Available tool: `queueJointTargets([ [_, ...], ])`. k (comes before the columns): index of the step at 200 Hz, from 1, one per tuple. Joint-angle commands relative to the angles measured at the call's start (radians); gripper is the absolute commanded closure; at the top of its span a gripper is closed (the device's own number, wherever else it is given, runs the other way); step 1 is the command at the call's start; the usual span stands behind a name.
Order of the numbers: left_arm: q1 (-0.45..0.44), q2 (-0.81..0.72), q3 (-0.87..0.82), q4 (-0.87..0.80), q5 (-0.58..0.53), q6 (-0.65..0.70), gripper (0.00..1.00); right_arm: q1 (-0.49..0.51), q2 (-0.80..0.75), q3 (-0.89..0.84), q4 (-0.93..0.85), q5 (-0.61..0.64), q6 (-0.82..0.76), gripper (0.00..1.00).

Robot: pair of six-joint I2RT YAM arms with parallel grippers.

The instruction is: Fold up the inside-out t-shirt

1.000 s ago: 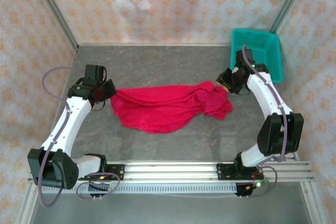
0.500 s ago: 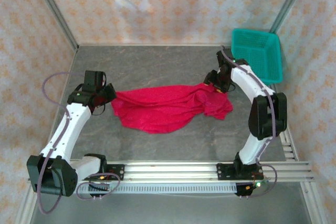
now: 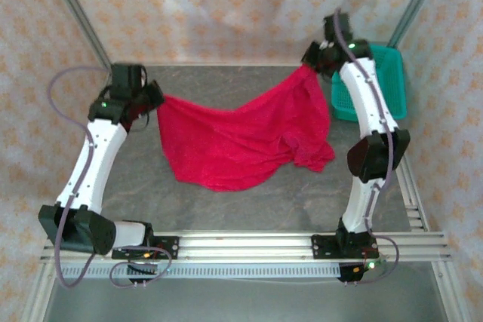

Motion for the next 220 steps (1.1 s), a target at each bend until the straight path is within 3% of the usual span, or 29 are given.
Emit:
queueJointTargets([
  [1, 0.025, 0.032, 0.236, -0.062, -0.042, -0.017, 1.0, -0.064, -0.058, 0.198, -0.127, 0.029, 0.046, 1.0],
  [39, 0.051, 0.021, 0.505, -0.116, -0.029, -0.017, 1.0, -0.088, -0.217, 0.274, -0.11, -0.033, 0.062, 1.0],
  [77, 0.051, -0.157, 0.524, -0.101, -0.042, 0.008, 1.0, -0.094, -0.438, 0.251, -0.063, -0.108, 0.077, 1.0],
  [127, 0.051, -0.385, 0.544, -0.11, -0.117, 0.099, 1.0, -0.095, -0.763, 0.136, 0.03, -0.109, 0.106, 1.0],
  [165, 0.051, -0.387, 0.524, -0.165, -0.017, 0.132, 1.0, -0.094, -0.758, 0.076, 0.022, -0.216, 0.144, 1.0],
  [220, 0.051, -0.265, 0.288, -0.071, 0.076, 0.071, 1.0, -0.094, -0.62, -0.087, 0.131, -0.265, 0.157, 1.0],
])
